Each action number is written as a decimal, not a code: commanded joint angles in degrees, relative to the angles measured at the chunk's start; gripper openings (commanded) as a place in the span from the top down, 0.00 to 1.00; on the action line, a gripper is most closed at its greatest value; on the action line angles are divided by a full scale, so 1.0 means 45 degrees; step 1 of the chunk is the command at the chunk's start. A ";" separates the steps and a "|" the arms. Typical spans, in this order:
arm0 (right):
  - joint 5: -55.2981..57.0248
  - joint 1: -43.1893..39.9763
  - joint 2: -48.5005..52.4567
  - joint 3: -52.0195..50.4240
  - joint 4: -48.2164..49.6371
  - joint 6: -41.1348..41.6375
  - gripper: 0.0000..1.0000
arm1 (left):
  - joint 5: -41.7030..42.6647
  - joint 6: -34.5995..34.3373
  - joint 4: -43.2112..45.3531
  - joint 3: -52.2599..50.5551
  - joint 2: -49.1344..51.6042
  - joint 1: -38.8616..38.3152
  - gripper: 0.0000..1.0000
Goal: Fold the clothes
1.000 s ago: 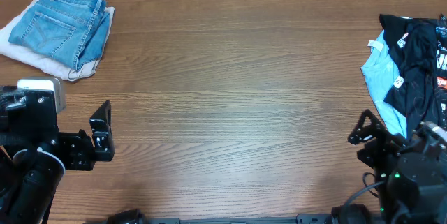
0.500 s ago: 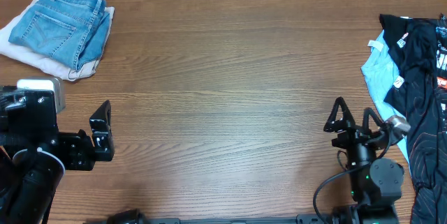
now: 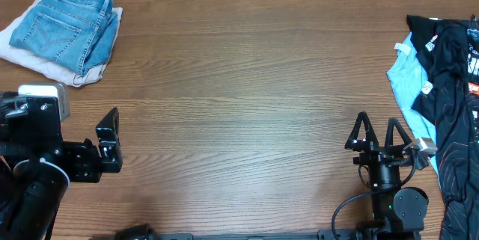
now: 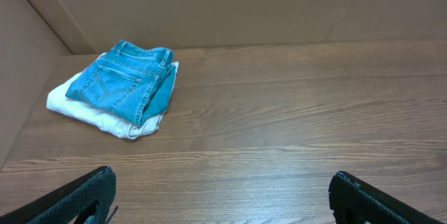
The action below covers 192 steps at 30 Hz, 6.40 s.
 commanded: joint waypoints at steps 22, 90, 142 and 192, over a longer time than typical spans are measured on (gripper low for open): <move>-0.1190 -0.0024 -0.0189 -0.0923 -0.0515 -0.2705 0.00 | -0.0121 0.0000 0.0029 0.0015 0.0005 -0.0083 0.00; -0.1234 -0.0024 -0.0189 -0.0923 -0.0583 -0.2705 0.00 | -0.1035 -0.4580 1.9011 -1.9778 -0.5221 -0.2725 0.00; -0.1234 -0.0024 -0.0189 -0.0923 -0.0583 -0.2705 0.00 | -0.2259 -0.3332 1.7092 -2.3518 -1.2245 -0.2730 0.00; -0.1234 -0.0024 -0.0189 -0.0923 -0.0583 -0.2705 0.00 | -0.2254 -0.3332 1.7092 -2.3518 -1.2245 -0.2725 0.00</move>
